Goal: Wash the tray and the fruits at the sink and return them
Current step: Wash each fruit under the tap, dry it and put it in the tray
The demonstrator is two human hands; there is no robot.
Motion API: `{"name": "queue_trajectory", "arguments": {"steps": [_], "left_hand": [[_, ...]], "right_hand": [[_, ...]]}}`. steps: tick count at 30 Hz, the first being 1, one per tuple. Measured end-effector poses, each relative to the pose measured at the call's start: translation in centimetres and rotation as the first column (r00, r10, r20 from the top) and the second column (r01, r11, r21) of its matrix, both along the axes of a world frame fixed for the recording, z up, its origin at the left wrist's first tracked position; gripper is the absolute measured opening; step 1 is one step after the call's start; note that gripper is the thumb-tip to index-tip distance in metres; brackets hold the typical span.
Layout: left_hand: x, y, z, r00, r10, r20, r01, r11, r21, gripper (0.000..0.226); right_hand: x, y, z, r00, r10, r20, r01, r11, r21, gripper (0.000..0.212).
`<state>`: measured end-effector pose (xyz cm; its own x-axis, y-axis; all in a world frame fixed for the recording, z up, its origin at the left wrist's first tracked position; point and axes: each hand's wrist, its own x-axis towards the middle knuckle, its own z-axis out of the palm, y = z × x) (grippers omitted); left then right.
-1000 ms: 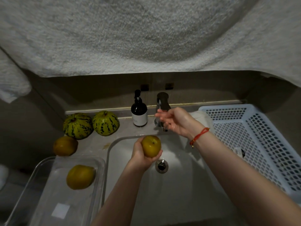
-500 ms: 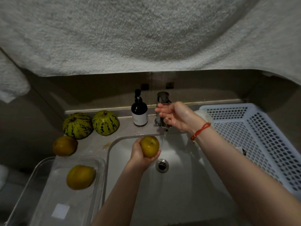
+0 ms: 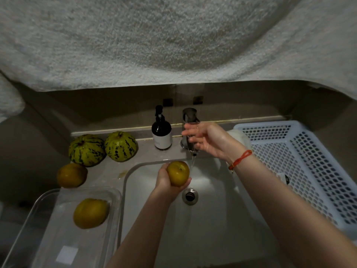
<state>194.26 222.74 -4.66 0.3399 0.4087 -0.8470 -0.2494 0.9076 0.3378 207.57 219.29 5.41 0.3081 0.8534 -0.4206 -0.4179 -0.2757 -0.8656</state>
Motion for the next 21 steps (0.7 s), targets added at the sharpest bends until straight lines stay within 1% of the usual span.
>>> {"name": "queue_trajectory", "arguments": {"steps": [1,3,4,5,7,8,10,11,12,13,15,16,17,19,20,21], "left_hand": [[0.1,0.0,-0.1,1.0,-0.004,-0.001,0.004,1.0,0.008,0.041],[0.4,0.1,-0.4,1.0,-0.018,0.007,0.017,0.999,0.04,0.037],[0.6,0.0,-0.5,0.999,-0.026,0.019,0.024,0.998,0.063,0.035],[0.9,0.0,-0.7,0.999,-0.04,0.027,0.037,0.996,0.087,0.034],[1.7,-0.2,-0.8,0.997,-0.07,0.045,0.064,0.99,0.128,0.036],[2.1,-0.4,-0.7,0.996,-0.066,0.058,0.057,0.987,0.148,0.037],[2.8,-0.5,-0.9,0.998,-0.045,0.034,0.037,0.978,0.206,0.04],[3.1,-0.6,-1.0,0.999,-0.038,0.011,0.035,0.972,0.234,0.041],[3.2,-0.7,-1.1,0.999,-0.044,-0.027,0.049,0.962,0.268,0.039],[3.2,-0.8,-1.4,0.993,-0.066,-0.096,0.093,0.943,0.318,0.034],[2.9,-0.9,-1.8,0.957,-0.098,-0.275,0.213,0.878,0.428,0.026],[2.7,-0.8,-1.8,0.94,-0.095,-0.327,0.244,0.858,0.453,0.026],[2.5,-0.5,-1.7,0.929,-0.096,-0.358,0.258,0.859,0.441,0.028],[2.5,0.2,-1.3,0.92,-0.099,-0.38,0.254,0.888,0.383,0.033],[2.7,0.4,-1.1,0.917,-0.091,-0.389,0.243,0.9,0.362,0.034],[3.0,0.5,-1.0,0.9,-0.083,-0.428,0.263,0.887,0.38,0.034]], "right_hand": [[0.3,-0.4,-0.7,0.996,-0.074,0.051,0.073,0.997,0.013,0.034],[0.5,-1.7,-2.8,0.941,-0.306,0.147,0.31,0.951,-0.004,0.029],[0.3,-2.4,-4.2,0.907,-0.391,0.156,0.401,0.915,-0.037,0.025],[-0.2,-3.0,-5.7,0.899,-0.42,0.125,0.431,0.899,-0.08,0.026],[-1.6,-3.4,-8.6,0.926,-0.378,0.022,0.376,0.912,-0.162,0.036],[-2.2,-3.3,-9.6,0.934,-0.358,0.0,0.352,0.918,-0.182,0.033],[-3.0,-2.1,-10.6,0.931,-0.362,0.037,0.363,0.916,-0.17,0.025],[-3.1,-1.2,-10.9,0.924,-0.38,0.047,0.383,0.909,-0.163,0.026],[-3.2,-0.5,-11.1,0.92,-0.388,0.057,0.392,0.904,-0.169,0.027],[-3.2,0.2,-11.2,0.925,-0.378,0.051,0.381,0.908,-0.176,0.025],[-3.8,1.2,-10.9,0.952,-0.296,0.076,0.305,0.932,-0.194,0.008],[-4.2,1.4,-10.5,0.962,-0.245,0.122,0.266,0.94,-0.211,0.006],[-4.5,1.5,-10.4,0.967,-0.195,0.163,0.228,0.948,-0.223,0.01],[-5.2,1.3,-10.0,0.968,-0.104,0.229,0.15,0.97,-0.193,0.017],[-5.5,0.9,-10.1,0.961,-0.11,0.255,0.156,0.973,-0.168,0.021],[-5.6,0.4,-10.2,0.953,-0.167,0.254,0.21,0.966,-0.151,0.021]]}}
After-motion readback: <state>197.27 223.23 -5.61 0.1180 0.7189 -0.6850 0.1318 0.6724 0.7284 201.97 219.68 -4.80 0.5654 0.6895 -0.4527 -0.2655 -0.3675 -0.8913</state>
